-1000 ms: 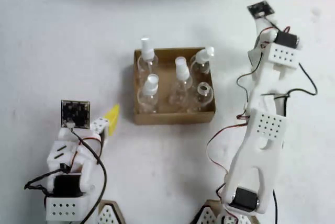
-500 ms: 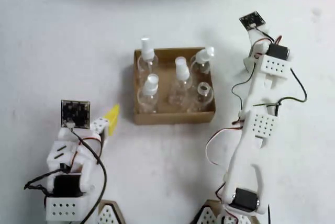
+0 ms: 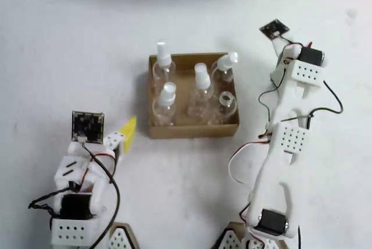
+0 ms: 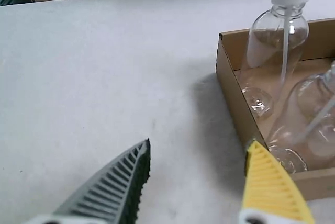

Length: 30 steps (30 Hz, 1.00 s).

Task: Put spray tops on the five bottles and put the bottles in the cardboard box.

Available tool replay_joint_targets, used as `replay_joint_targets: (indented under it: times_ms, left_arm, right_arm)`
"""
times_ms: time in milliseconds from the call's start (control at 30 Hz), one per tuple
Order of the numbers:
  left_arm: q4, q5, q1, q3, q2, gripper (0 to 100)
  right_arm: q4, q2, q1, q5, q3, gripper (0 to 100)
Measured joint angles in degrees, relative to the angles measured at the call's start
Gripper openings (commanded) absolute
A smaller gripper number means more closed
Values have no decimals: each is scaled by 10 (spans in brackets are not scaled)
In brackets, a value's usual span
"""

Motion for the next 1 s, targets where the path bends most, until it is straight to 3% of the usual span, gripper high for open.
replay_joint_targets:
  times_ms: [300,600,1000]
  left_arm:
    - [0,0,0,0,0,267]
    - [0,0,0,0,0,267]
    - [0,0,0,0,0,267]
  right_arm:
    - [18,-54,18,-2,1,15]
    - [19,-222,20,-225,1,15]
    - [22,-442,33,-379,1,15]
